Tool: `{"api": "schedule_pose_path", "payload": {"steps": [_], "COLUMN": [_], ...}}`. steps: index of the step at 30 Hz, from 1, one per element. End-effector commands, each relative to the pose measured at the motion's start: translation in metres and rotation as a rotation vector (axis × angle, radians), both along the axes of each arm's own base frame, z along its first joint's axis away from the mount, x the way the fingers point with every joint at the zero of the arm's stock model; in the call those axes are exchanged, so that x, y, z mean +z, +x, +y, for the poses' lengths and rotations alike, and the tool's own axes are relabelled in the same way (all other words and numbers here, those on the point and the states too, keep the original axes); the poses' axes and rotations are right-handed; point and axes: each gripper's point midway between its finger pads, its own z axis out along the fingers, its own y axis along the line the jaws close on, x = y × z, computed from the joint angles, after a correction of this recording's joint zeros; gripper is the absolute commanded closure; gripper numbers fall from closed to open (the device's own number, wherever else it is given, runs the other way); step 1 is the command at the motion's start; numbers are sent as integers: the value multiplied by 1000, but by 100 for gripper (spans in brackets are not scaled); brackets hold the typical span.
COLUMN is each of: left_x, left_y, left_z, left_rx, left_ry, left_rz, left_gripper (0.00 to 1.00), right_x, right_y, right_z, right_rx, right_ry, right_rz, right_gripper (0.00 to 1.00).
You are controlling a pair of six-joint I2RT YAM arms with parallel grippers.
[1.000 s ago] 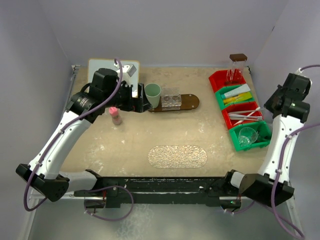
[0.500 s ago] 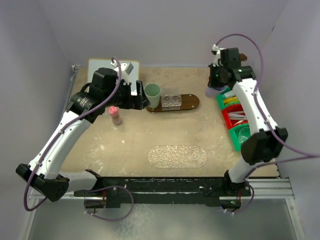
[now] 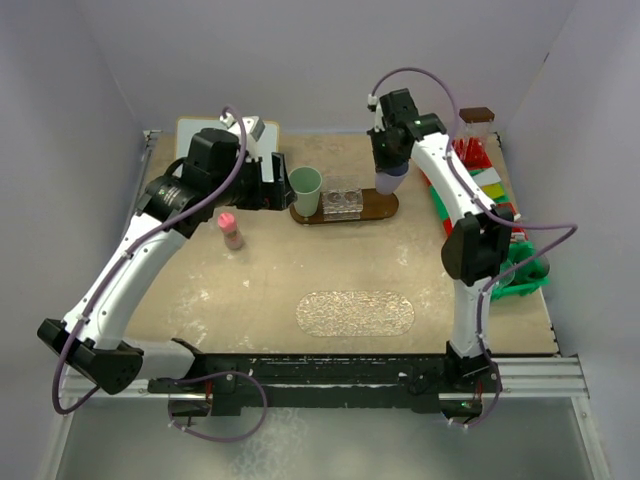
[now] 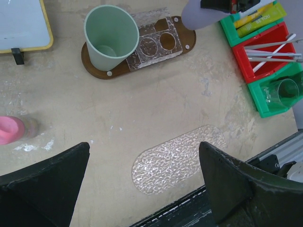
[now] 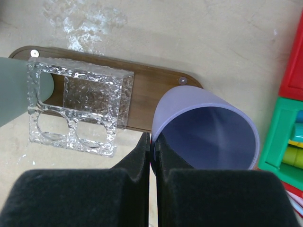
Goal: Prepare toiletry sets of a toothbrush and toothpaste on the tray
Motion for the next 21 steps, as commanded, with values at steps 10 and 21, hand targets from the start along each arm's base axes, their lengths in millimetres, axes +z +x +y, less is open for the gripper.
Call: {"api": "schedule_pose_path", "payload": {"steps": [10,21], "left_x": [18,20], "left_y": [6,7], "left_z": [12,14], "left_rx": [15,7], "left_ry": [50,77], "left_rz": [-66,-80], "left_gripper": [7,7], "right_x": [-18,-40], "right_y": [6,9], "right_z": [11,11], "right_rx": [-42,-66], "right_ry": [4,-16], "right_rz": [32,59], "right_gripper": [100,100]}}
